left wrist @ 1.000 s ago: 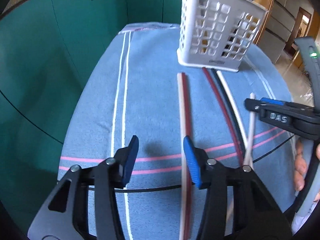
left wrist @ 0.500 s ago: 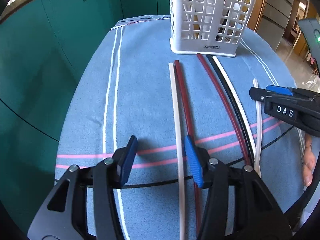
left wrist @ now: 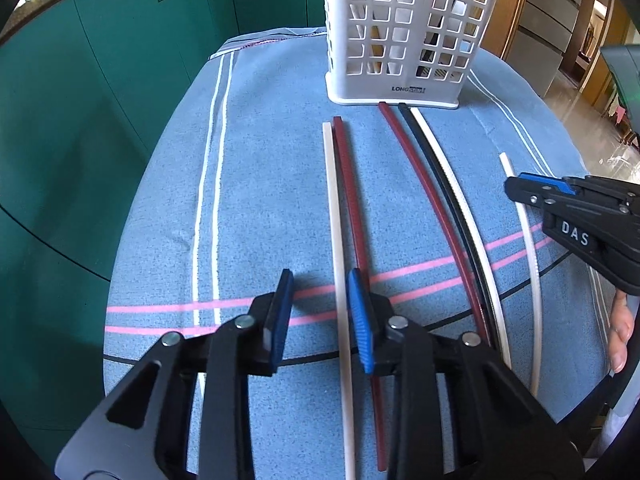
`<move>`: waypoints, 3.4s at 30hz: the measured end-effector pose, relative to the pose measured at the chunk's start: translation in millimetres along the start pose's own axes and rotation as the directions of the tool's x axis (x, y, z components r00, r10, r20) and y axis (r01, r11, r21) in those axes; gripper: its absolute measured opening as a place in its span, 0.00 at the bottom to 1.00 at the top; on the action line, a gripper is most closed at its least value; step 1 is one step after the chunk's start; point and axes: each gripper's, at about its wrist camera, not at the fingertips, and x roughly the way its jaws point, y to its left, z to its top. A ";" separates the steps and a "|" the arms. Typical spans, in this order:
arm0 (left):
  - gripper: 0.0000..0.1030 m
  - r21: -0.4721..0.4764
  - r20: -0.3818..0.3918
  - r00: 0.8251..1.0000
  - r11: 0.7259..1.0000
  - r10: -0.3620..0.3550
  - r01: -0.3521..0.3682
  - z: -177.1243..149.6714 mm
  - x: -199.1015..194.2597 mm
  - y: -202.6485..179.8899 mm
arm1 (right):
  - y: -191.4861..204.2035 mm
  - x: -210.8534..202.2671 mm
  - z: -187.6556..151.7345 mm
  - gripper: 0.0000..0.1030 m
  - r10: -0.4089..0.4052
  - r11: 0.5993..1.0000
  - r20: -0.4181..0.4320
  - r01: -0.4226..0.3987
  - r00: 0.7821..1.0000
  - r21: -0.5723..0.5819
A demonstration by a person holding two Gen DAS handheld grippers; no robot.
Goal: Organize utensils
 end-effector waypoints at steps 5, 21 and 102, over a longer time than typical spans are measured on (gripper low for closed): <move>0.28 0.002 0.000 1.000 1.000 0.002 -0.002 0.5 1.0 0.0 | -9.8 -3.1 -5.0 0.13 -0.028 1.000 -0.004 0.028 1.000 -0.009; 0.05 0.014 -0.018 1.000 1.000 -0.024 0.024 -10.1 -5.2 0.0 | -26.5 -4.6 -9.3 0.13 0.009 1.000 0.006 -0.009 1.000 0.008; 0.06 -0.054 0.710 0.701 0.988 -0.062 0.142 211.4 -199.3 17.4 | -58.2 -251.1 174.8 0.06 0.104 0.986 0.739 -0.168 0.666 0.012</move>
